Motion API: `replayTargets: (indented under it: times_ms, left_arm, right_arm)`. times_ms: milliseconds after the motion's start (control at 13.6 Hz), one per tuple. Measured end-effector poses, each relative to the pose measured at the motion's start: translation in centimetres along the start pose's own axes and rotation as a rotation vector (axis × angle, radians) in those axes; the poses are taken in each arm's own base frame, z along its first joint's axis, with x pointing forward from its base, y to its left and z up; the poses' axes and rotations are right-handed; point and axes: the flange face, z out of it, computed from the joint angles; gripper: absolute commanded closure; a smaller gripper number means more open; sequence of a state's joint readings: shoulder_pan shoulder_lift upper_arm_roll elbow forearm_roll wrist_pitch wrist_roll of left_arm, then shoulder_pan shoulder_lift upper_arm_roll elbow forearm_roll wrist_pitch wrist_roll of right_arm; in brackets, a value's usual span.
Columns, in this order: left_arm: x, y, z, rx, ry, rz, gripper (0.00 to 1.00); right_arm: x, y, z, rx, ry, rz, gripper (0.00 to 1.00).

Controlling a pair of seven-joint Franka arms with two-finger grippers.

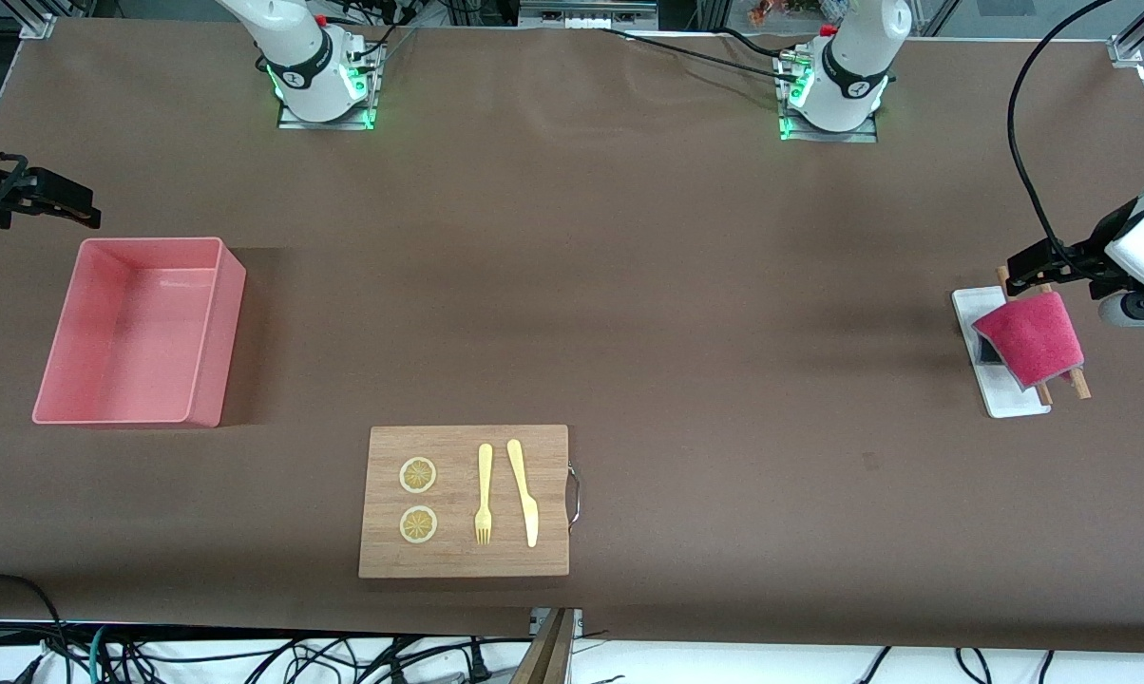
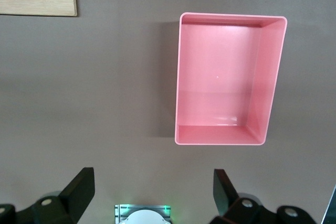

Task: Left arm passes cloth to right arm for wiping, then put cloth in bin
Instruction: 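Grasp the pink cloth on the stick holder with the left gripper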

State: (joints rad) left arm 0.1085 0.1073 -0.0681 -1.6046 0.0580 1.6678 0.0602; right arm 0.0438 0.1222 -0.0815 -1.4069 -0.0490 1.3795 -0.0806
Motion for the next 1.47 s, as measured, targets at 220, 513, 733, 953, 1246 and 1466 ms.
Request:
replayTargets:
  times_ms: [220, 513, 733, 953, 1246, 1466]
  left_arm:
    - [-0.1, -0.3, 0.3, 0.000, -0.007, -0.005, 0.00]
    - [-0.2, -0.5, 1.0, -0.001, -0.027, -0.007, 0.00]
    - [-0.2, -2.7, 2.7, -0.007, -0.061, -0.024, 0.00]
    - [0.6, -6.8, 6.4, 0.022, -0.098, -0.068, 0.00]
    - [1.3, -17.2, 15.4, 0.043, -0.127, -0.141, 0.00]
    - [1.7, -20.5, 21.6, 0.044, -0.154, -0.126, 0.08]
  right_arm:
    - [0.0, 0.0, 0.0, 0.000, 0.000, 0.000, 0.00]
    - [0.0, 0.0, 0.0, 0.000, 0.000, 0.000, 0.00]
    - [0.0, 0.1, 0.0, 0.000, 0.000, 0.002, 0.00]
    - [0.0, 0.2, 0.0, 0.000, 0.000, 0.003, 0.00]
    - [0.0, 0.2, 0.0, 0.000, 0.000, 0.004, 0.00]
    - [0.0, 0.3, 0.0, 0.000, 0.000, 0.005, 0.00]
